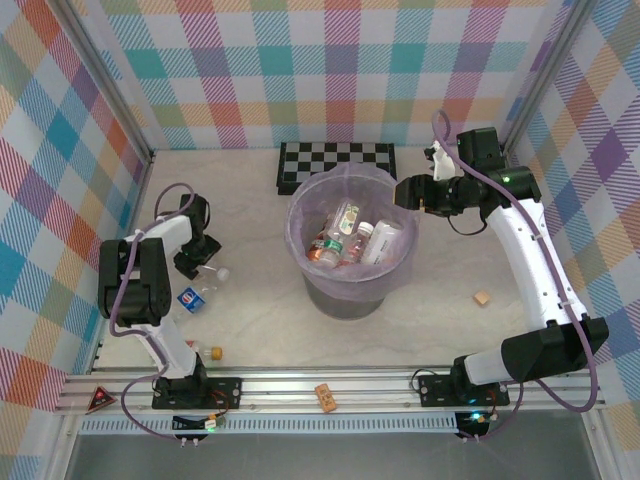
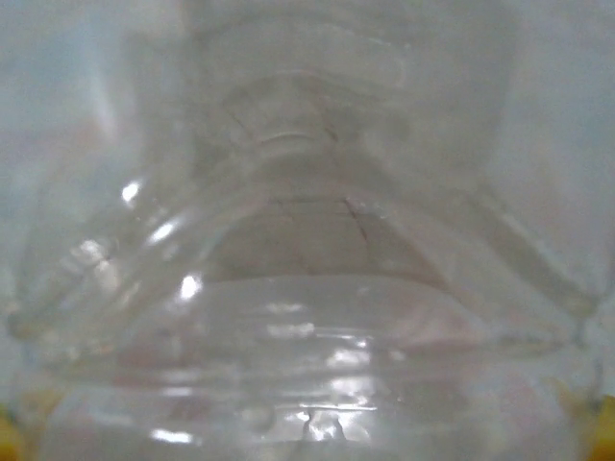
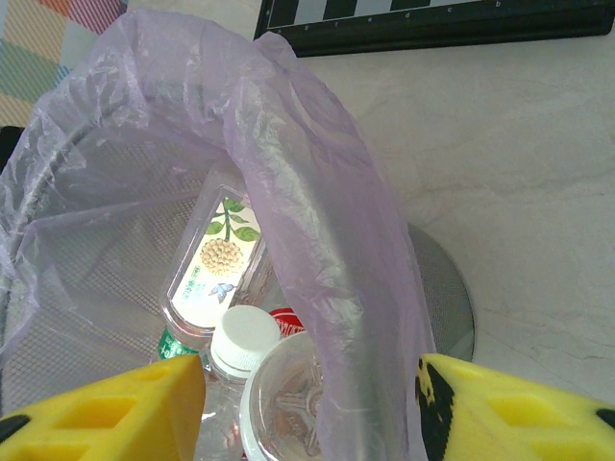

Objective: Put the plastic bottles in the bin

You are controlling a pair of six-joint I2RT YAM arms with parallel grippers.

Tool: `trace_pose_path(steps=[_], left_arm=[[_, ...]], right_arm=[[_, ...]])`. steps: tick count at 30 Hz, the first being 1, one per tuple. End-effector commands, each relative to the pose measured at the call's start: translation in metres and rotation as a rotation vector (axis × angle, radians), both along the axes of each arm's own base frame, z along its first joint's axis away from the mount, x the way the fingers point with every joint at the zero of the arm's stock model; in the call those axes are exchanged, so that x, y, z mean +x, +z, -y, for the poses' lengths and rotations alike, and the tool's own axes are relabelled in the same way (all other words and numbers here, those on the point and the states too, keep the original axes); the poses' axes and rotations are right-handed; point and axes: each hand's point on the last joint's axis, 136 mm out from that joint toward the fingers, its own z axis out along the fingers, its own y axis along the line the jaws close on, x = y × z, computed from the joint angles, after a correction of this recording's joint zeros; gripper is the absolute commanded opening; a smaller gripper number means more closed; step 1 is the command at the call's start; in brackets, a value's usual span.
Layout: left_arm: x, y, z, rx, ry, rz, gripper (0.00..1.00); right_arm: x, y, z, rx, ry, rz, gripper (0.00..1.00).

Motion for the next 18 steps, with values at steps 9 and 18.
trace_pose_path(steps=[9, 18], left_arm=[[0.024, 0.083, 0.044, -0.020, -0.224, 0.155, 0.56], [0.019, 0.231, 0.106, -0.047, -0.562, 0.487, 0.39]], right_arm=[[-0.004, 0.006, -0.002, 0.013, 0.003, 0.017, 0.60], [-0.003, 0.005, -0.002, 0.015, -0.001, 0.013, 0.60]])
